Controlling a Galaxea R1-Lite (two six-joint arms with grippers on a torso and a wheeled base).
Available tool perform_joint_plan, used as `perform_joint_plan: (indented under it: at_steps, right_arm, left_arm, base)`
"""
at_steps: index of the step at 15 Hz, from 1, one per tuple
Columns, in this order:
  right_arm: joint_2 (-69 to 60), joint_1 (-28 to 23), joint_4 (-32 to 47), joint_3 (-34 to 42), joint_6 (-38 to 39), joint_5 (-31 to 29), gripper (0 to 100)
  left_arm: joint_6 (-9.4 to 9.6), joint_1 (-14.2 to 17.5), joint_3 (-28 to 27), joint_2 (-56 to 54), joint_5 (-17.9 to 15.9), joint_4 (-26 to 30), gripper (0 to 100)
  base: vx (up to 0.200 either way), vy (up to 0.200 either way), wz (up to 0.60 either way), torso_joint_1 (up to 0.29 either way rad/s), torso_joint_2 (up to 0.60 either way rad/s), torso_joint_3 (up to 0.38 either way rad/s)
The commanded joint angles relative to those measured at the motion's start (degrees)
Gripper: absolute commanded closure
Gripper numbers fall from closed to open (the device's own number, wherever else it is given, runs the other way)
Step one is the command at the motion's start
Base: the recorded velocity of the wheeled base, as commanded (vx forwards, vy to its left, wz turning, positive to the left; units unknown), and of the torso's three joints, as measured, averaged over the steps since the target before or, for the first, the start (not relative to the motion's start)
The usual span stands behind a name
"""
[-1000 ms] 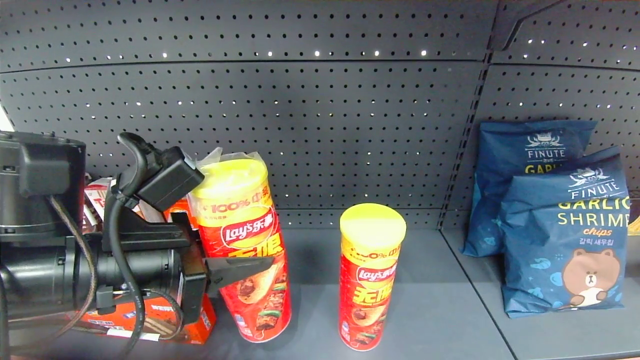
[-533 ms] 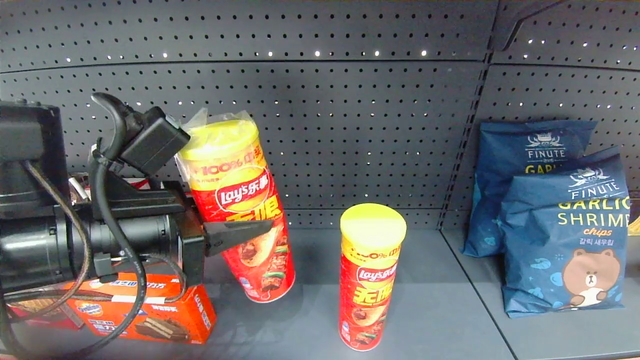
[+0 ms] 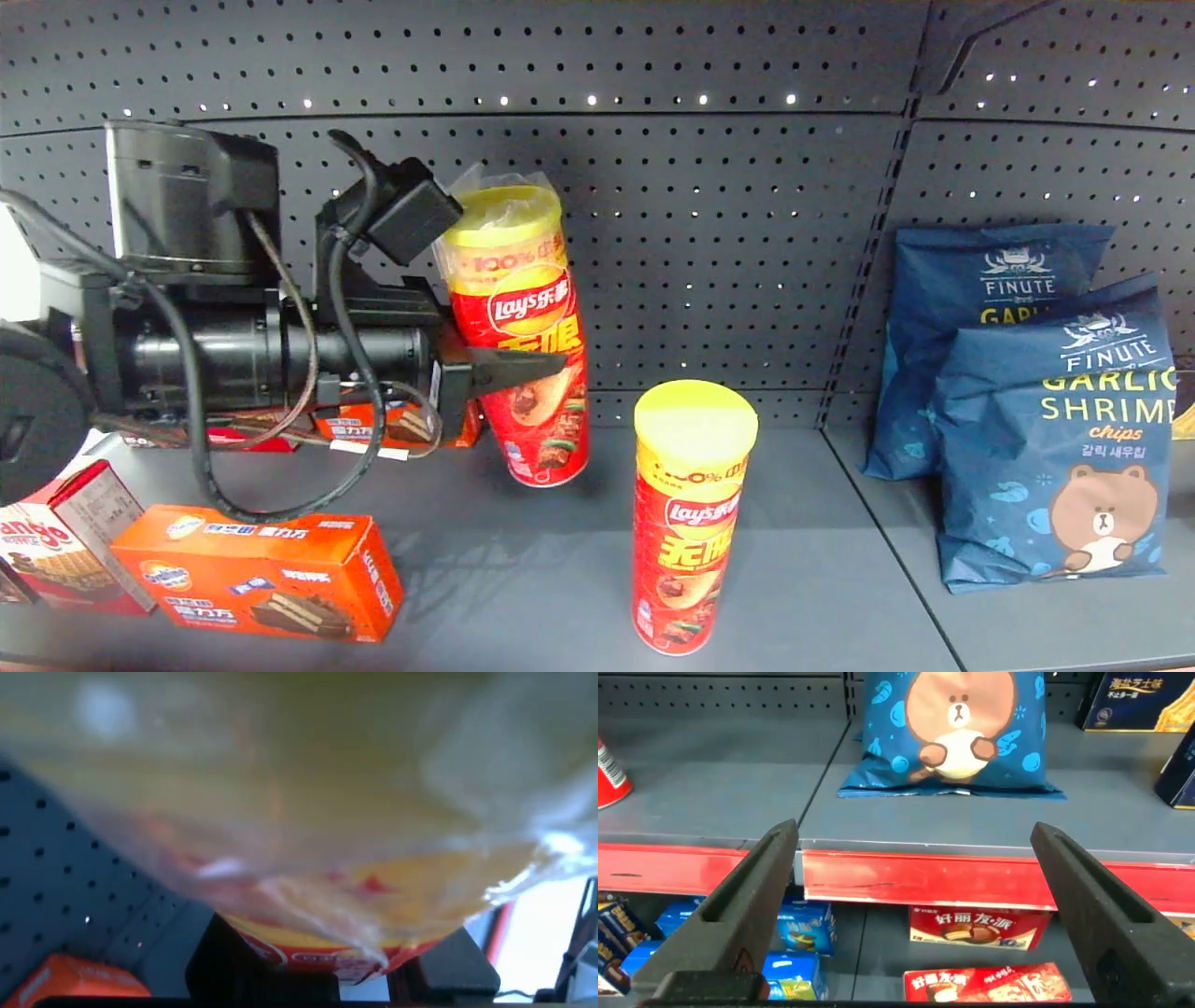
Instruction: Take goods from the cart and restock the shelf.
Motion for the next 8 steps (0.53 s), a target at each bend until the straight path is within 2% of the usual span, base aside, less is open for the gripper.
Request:
perform_joint_plan:
  at_steps: [1,5,8]
  right_arm:
    - [0.1,0.0,0.0,0.0,0.0,0.0,0]
    - [0.1,0.0,0.0,0.0,0.0,0.0,0]
    - [0.1,0.0,0.0,0.0,0.0,0.0,0]
  left_arm:
    - [-0.09,0.8,-9.8,10.5,-0.9,3.5,100]
    - [0.26,-0.5,-15.4,18.0,-0.9,3.3,100]
    - [2.19,-1.2,-16.1,20.6,-0.7,3.1,100]
  base:
    - [0.0,0.0,0.0,0.0,0.0,0.0]
    - [0.0,0.0,0.0,0.0,0.0,0.0]
    - [0.0,0.0,0.0,0.0,0.0,0.0]
